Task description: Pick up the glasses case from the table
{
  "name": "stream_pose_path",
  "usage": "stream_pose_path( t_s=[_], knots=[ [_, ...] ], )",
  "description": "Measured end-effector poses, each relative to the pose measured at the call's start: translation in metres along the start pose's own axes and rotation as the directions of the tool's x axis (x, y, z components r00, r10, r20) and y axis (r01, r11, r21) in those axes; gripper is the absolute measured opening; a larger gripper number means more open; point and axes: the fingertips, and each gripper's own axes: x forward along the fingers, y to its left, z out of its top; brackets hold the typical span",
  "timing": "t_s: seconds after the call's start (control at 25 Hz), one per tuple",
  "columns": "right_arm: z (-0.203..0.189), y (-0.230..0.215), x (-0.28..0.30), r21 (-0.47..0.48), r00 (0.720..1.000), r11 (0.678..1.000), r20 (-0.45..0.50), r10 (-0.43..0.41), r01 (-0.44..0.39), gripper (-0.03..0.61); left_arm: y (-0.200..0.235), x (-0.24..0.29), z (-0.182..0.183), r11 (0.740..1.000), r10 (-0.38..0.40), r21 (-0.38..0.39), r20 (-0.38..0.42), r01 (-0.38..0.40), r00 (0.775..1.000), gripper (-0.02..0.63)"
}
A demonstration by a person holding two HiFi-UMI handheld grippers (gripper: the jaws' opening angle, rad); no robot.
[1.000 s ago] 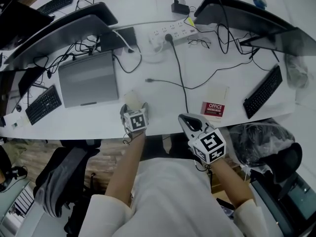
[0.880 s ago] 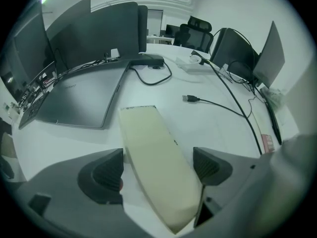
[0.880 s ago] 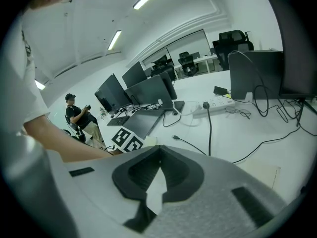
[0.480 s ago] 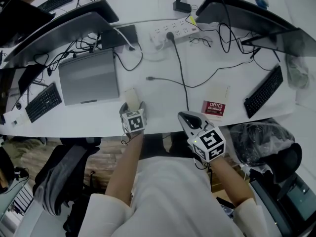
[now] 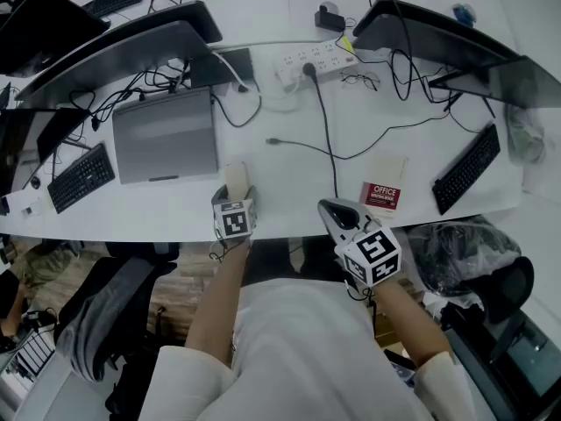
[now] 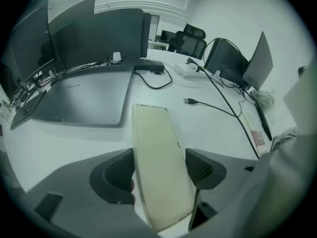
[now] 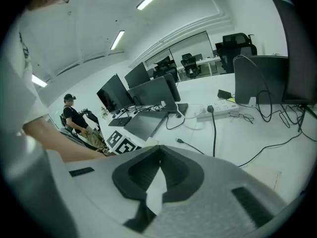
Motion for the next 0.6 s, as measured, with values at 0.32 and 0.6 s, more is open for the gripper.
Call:
stream_pose_path(
  t_s=[0.32,0.6],
  knots=[
    [0.011,0.018,0.004,-0.028,1.000,1.000,0.003,0.002,-0.002,-0.003,0.019,-0.021,0.010,1.000,-0.012,-0.005,0.041,0.012,0.999,0.318],
    [0.028,0.037,0.006,-0.057,1.000,0.998,0.024,-0.013,0.015,-0.003,0.028,-0.053,0.028,0.997,-0.070,-0.006,0.100,0.071,0.992,0.318]
  ],
)
